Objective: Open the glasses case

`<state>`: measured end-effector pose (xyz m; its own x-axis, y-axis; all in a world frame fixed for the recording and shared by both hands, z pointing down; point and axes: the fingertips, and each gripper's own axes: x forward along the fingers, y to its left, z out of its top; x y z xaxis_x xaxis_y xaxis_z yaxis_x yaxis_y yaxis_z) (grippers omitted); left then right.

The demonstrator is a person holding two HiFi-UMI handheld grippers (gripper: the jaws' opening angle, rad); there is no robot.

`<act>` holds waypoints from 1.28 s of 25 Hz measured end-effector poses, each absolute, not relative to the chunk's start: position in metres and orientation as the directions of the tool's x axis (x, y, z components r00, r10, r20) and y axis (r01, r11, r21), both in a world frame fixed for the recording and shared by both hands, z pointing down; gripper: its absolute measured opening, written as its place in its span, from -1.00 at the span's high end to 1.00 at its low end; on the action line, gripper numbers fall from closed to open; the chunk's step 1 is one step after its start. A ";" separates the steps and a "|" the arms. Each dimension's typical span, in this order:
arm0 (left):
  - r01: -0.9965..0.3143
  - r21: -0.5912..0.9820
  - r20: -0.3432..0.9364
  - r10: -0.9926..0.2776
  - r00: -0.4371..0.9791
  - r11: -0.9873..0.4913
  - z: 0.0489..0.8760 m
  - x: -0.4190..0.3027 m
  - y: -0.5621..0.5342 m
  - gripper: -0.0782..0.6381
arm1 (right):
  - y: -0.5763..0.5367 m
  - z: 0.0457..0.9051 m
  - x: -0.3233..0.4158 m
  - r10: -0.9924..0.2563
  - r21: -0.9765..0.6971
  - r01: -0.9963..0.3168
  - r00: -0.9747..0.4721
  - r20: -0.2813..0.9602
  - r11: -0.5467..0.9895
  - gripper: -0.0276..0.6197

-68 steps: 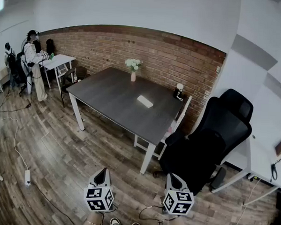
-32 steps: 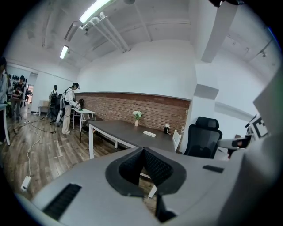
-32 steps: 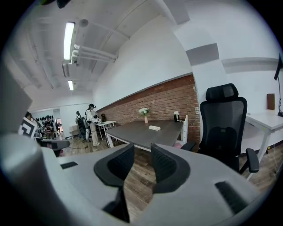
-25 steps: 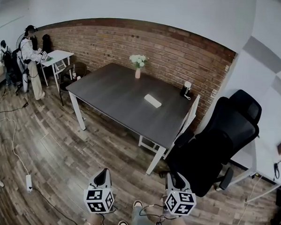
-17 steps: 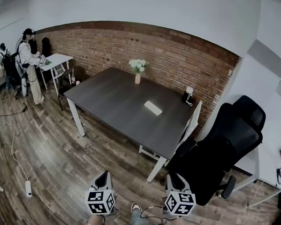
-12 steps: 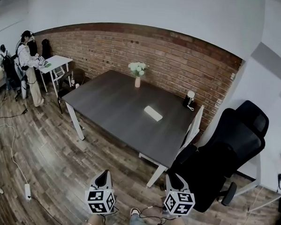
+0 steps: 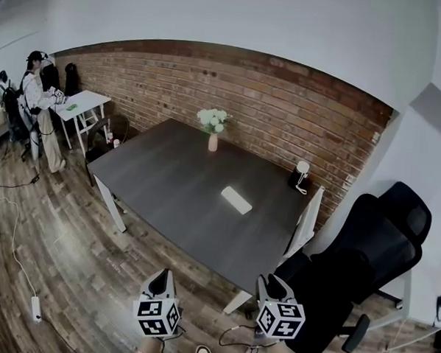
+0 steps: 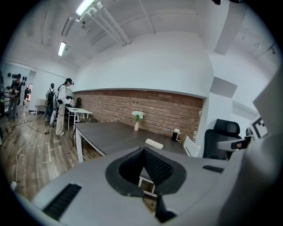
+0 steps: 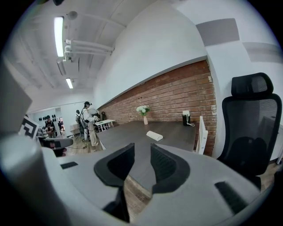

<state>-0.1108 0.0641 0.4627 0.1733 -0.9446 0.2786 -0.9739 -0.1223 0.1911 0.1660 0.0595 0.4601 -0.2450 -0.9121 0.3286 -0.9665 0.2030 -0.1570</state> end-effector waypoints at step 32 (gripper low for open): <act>-0.853 0.185 0.287 -0.803 0.522 -0.489 0.464 -0.123 -0.258 0.79 | -0.159 0.464 0.126 -0.933 -0.182 -0.974 0.060 0.355 -0.131 0.64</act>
<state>-0.1232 -0.2578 0.4644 0.5224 -0.8031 0.2866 -0.8527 -0.4888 0.1845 0.1261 -0.1593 0.4642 0.0596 -0.9330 0.3548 -0.9744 -0.1315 -0.1822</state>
